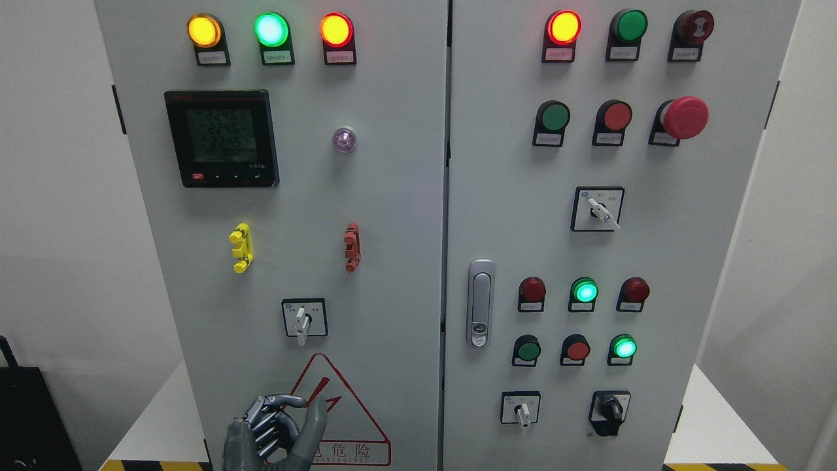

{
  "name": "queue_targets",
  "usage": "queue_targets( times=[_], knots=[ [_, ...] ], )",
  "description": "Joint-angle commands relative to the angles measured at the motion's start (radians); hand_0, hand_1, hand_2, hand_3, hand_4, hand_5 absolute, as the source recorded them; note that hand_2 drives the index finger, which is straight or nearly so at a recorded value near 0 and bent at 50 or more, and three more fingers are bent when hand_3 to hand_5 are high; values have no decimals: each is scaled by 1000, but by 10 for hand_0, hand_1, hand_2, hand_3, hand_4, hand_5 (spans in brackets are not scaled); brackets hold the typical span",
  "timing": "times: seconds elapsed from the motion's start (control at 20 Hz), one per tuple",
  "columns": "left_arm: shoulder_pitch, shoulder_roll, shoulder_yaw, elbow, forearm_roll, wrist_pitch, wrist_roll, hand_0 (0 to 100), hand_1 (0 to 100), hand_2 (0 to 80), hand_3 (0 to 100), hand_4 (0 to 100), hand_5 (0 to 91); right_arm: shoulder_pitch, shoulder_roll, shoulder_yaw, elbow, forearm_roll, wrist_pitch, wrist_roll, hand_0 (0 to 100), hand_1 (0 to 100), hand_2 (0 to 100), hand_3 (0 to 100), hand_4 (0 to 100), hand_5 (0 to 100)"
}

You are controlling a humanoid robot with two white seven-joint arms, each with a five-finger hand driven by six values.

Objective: Turn on light switch 1

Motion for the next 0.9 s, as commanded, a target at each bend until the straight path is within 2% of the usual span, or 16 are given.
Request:
queue_targets(
  times=[0.0,0.2,0.35,0.85],
  knots=[
    [-20,-8,8,-3,-21,13,19,98,658,543,944,933,871,0,-1,-1,0,0,0,0,0,0,0,0,0,0],
    [-44,-14,8,-3,-22,42,24,100,662,548,951,935,870,0,-1,-1,0,0,2,-2,0,0,0,0,0,0],
    [-64,-16,8,-3,-22,48,51,100,662,552,958,937,870,0,0,1,0,0,0,0,0,0,0,0,0,0],
    [-127,-23,6,0,-22,97,59,101,665,554,973,945,871,0,0,1,0,0,0,0,0,0,0,0,0,0]
  ],
)
